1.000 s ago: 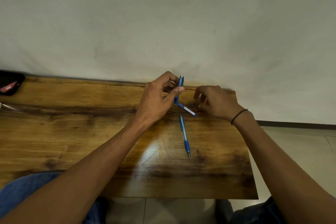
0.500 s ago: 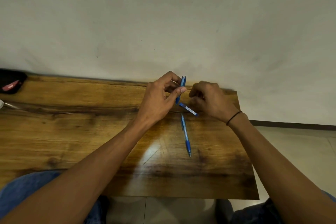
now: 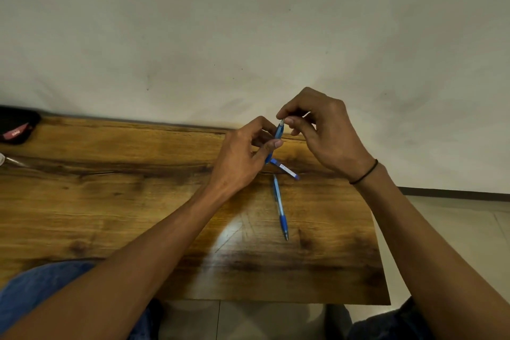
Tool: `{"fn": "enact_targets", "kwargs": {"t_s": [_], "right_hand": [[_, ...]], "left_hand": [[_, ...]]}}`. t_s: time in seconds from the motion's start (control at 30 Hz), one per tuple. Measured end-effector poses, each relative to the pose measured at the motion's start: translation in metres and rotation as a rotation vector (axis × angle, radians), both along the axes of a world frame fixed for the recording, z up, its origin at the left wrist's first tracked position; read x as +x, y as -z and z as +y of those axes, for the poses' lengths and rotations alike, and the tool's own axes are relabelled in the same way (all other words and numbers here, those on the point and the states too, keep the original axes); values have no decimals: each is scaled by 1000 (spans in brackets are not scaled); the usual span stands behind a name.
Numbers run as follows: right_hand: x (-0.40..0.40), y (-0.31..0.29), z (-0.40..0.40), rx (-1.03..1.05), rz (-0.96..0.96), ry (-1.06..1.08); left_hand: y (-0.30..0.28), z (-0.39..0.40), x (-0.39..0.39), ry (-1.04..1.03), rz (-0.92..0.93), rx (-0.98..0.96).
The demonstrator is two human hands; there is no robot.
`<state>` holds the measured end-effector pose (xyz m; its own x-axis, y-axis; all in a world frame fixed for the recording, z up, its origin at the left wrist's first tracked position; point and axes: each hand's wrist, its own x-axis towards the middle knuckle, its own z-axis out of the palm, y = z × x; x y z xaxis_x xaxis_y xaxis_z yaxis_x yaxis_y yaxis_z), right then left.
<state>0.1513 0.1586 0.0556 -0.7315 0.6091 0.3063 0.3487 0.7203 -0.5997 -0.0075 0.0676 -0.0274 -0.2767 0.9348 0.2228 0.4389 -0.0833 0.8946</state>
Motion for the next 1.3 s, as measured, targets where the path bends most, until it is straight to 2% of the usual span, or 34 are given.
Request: {"fn": "enact_targets", "kwargs": {"t_s": [0.17, 0.87, 1.3], "right_hand": [[1, -2, 1, 84, -59, 13], [-2, -10, -7, 134, -204, -9], [-6, -4, -9, -57, -178, 84]], "left_hand": [[2, 1, 0, 3, 11, -2], [1, 0, 1, -6, 48, -29], [2, -3, 1, -41, 46, 32]]}}
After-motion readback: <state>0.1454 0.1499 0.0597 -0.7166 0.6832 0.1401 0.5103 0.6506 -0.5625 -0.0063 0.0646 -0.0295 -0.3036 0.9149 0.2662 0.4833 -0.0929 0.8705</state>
